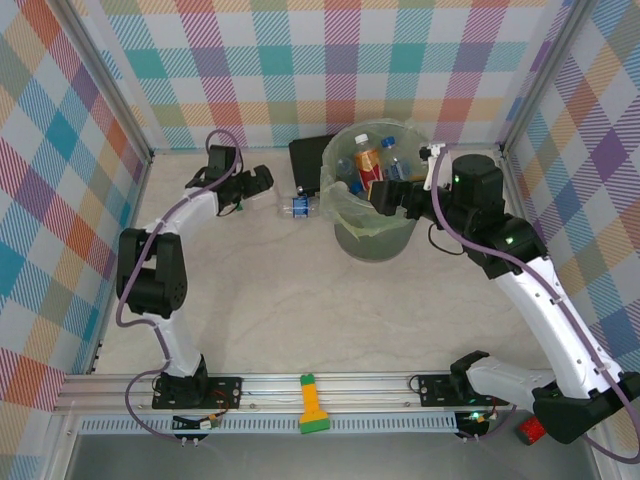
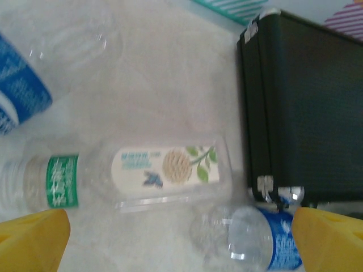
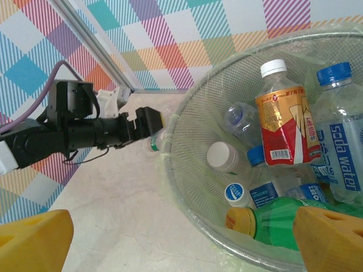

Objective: Put the plastic bottles in the bin

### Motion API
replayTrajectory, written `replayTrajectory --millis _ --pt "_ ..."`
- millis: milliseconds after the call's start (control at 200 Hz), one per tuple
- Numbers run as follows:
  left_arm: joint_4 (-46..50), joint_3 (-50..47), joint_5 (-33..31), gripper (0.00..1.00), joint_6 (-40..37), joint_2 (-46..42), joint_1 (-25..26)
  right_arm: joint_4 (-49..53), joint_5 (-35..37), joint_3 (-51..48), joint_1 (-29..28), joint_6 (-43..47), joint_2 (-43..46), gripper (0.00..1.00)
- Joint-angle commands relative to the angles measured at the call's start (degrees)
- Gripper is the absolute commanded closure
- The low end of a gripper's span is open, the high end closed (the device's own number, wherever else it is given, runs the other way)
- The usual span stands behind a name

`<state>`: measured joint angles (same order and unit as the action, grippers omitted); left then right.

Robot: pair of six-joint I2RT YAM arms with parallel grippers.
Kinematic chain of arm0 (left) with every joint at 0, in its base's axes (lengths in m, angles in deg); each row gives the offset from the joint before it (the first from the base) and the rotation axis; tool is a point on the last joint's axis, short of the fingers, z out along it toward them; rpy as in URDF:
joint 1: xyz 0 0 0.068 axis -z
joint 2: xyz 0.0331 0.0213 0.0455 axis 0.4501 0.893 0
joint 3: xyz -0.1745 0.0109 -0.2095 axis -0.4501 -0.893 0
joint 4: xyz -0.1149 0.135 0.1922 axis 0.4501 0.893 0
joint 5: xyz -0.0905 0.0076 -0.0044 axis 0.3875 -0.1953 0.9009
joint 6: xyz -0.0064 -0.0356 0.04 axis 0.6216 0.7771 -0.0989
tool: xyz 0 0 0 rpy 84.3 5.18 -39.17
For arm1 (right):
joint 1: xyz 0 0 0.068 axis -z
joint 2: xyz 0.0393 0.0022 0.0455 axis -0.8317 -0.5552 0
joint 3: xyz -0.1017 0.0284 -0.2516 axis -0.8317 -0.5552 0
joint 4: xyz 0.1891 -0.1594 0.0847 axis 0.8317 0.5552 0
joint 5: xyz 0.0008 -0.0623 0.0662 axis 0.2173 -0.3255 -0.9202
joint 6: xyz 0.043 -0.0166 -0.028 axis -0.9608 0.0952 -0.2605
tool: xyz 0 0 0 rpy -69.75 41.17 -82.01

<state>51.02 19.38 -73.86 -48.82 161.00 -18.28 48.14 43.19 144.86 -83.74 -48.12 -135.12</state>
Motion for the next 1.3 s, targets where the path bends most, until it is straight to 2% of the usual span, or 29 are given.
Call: replayTrajectory --millis 0,180,275,705,950,1125,1295 --pt "1.48 4.98 -0.93 0.01 -2.76 5.12 -1.13 -0.84 -0.57 -0.32 -0.57 -0.79 1.1 0.01" --pt "4.26 10.02 -0.26 0.0 -3.35 11.93 -1.94 -0.46 -0.72 -0.06 -0.91 -1.05 1.06 0.01" --pt "4.44 9.66 0.76 0.0 -3.34 12.98 -1.97 -0.23 -0.56 0.11 -1.01 -0.78 0.98 0.01" --pt "-2.38 -6.97 6.86 0.0 0.21 0.66 -1.59 -2.12 -1.1 -1.83 -1.1 -1.05 1.06 0.01" --pt "-1.3 -11.89 2.55 0.0 -0.9 -2.52 -0.57 -2.86 -1.92 -2.95 -1.19 -2.21 1.41 0.01" --pt "1.51 -10.36 -4.08 0.06 -4.13 0.45 2.51 -2.71 -0.8 -3.15 -1.19 -2.66 2.26 0.01" --pt "2.12 -8.65 -5.84 0.14 -5.05 4.19 2.78 -2.31 -1.34 -3.11 -1.21 -2.69 2.64 0.01"
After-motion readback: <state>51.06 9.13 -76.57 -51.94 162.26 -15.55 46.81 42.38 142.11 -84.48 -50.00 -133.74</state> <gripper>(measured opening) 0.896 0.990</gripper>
